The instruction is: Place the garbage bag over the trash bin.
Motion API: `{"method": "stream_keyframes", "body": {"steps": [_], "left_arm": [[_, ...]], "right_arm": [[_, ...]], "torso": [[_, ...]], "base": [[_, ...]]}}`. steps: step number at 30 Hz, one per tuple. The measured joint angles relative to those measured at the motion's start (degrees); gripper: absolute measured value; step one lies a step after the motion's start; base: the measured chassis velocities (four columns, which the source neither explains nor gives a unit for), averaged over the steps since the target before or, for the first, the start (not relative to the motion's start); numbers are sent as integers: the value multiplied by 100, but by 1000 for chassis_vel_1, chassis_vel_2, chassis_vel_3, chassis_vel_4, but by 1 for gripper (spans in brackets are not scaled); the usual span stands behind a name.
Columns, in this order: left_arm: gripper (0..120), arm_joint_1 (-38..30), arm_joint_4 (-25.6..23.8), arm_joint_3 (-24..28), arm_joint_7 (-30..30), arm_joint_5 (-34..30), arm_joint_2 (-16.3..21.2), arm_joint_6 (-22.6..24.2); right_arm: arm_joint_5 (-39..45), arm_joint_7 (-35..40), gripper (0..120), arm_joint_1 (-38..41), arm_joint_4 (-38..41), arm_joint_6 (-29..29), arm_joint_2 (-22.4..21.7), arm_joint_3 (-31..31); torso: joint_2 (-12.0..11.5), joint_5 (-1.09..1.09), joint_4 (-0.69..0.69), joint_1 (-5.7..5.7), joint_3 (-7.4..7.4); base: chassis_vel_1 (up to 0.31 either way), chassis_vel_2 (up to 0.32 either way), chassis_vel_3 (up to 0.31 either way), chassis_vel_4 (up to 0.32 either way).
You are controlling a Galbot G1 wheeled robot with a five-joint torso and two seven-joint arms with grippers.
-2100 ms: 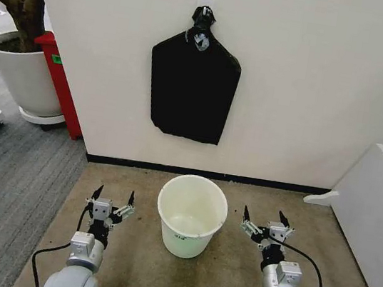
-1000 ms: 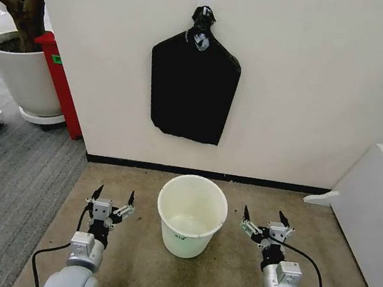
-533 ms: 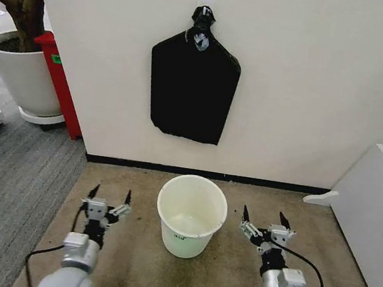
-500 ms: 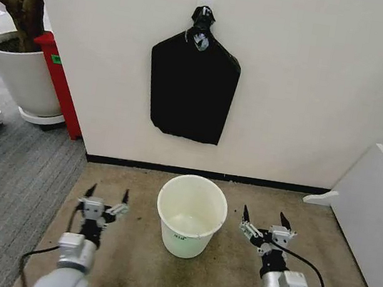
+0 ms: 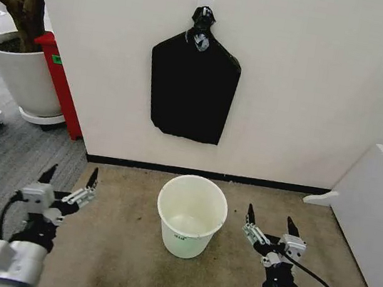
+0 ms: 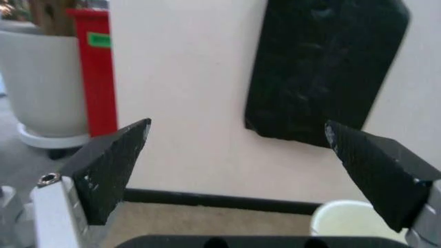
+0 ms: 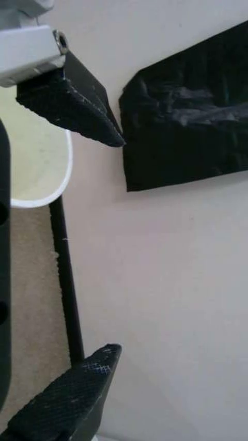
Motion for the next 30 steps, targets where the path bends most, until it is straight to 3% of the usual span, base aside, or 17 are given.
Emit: {"method": "stream_keyframes", "body": {"steps": [10,15,21,30], "left_arm": [[100,60,22,0,-1,-71,99,-41],[100,64,37,-36,-8,-74,170,-50],[100,29,50,-122,-117,-338,464,-13],[100,-9,56,-177,-190,-398,817,12]], "right_arm": [[935,221,100,233,44,-393,-501,112],[2034,514,100,544,-2,-388,-1212,41],[4204,944,100,1655,-179,-439,-1902,-251],[5833,1479,100,3161,-697,-446,-2105,-1036]], "torso": [[0,0,0,0,0],[0,1,0,0,1],[0,1,0,0,1],[-1,0,0,0,2]], "base": [[0,0,0,0],[0,0,0,0],[0,0,0,0],[0,0,0,0]]}}
